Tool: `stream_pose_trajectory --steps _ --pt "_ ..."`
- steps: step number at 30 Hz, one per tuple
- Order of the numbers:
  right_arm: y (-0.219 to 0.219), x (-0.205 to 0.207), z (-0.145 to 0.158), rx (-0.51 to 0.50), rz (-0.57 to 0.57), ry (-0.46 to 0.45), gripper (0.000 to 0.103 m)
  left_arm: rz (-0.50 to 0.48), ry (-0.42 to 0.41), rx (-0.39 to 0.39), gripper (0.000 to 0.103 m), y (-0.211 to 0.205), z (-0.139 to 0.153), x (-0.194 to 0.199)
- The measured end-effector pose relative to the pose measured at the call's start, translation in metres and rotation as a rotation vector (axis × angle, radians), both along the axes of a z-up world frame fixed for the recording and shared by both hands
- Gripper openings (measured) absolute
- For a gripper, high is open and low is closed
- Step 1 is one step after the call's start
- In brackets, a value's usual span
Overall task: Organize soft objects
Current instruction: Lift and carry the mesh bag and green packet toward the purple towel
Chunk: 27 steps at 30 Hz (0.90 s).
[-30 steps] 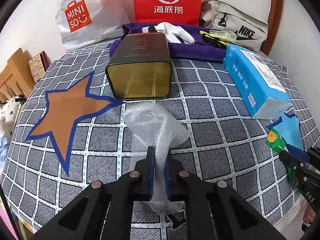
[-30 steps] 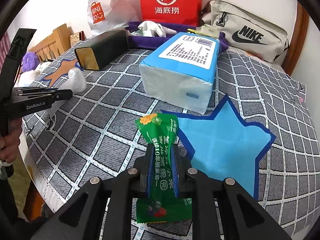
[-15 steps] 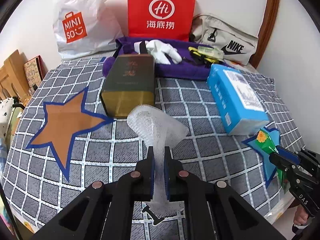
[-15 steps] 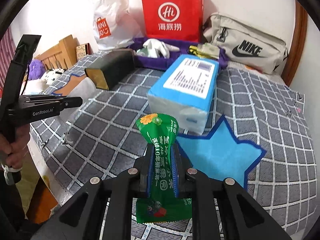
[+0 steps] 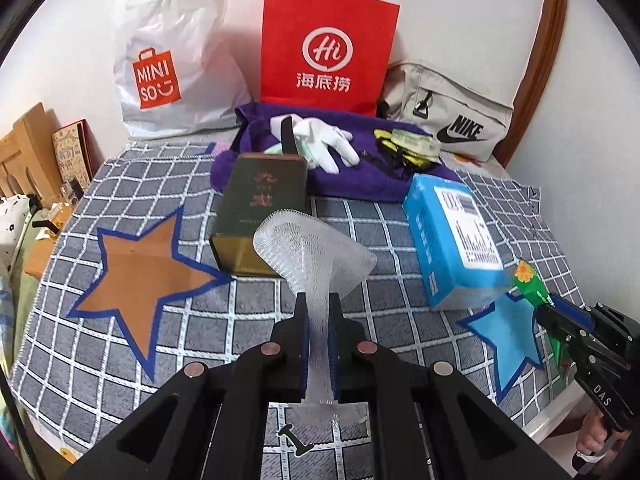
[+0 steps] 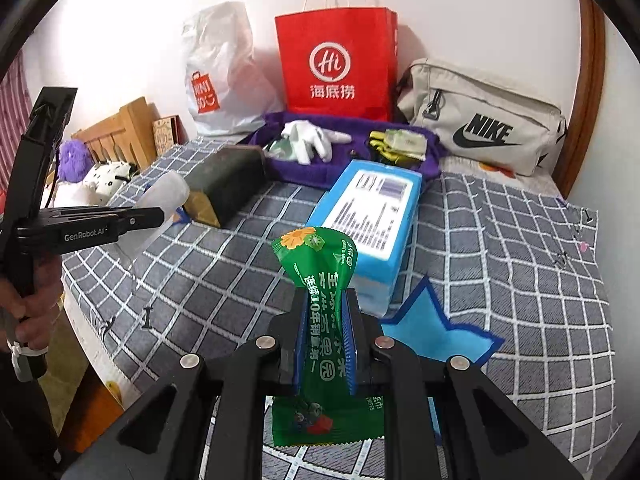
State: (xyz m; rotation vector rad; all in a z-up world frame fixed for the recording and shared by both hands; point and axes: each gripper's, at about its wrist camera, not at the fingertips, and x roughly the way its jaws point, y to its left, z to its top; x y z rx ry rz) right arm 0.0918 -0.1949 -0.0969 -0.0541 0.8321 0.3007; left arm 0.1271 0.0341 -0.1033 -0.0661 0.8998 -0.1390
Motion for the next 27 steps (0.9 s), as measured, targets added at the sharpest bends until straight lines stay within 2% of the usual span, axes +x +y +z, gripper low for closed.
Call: stream_pose_trajectory --steps 17,27 --pt "-0.001 0.052 0.044 0.008 -0.008 -0.068 0.016 0.019 -0.061 -0.024 0.008 0.006 0.048 0.031" --pt "0.004 0.088 0.064 0.004 -0.019 -0.093 0.016 0.024 -0.082 -0.016 0.008 0.005 0.064 0.06"
